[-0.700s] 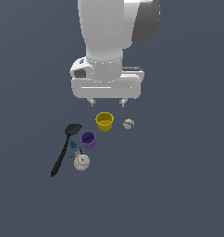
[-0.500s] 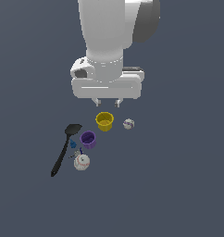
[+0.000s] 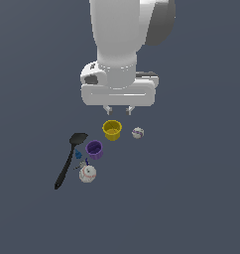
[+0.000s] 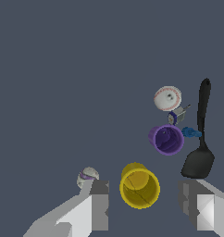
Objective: Pick up a designated object from a clutter of objects.
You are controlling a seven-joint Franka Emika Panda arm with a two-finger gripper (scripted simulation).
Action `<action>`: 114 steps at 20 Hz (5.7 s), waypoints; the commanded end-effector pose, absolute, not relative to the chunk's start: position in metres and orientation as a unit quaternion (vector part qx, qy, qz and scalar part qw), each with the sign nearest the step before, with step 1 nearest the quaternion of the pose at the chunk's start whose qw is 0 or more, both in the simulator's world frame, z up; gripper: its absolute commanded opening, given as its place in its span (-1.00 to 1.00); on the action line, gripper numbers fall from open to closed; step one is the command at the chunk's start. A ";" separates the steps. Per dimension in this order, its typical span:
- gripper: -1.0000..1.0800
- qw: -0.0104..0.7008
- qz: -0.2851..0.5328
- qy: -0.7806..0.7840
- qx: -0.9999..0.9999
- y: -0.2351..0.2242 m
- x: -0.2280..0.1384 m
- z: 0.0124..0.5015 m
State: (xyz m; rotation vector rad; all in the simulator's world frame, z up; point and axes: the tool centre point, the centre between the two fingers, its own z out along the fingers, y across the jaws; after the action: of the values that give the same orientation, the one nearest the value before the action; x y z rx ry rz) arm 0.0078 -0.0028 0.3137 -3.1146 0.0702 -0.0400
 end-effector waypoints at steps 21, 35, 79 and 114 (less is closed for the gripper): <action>0.23 0.108 0.024 0.163 -0.980 -0.051 -0.067 0.176; 0.23 0.129 0.041 0.277 -0.951 -0.085 -0.142 0.104; -1.00 0.128 0.042 0.284 -0.949 -0.071 -0.142 0.099; -1.00 0.127 0.042 0.284 -0.950 0.022 -0.072 0.401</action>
State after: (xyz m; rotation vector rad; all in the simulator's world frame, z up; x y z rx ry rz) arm -0.0753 0.0186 0.3894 -2.7652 0.8259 0.1246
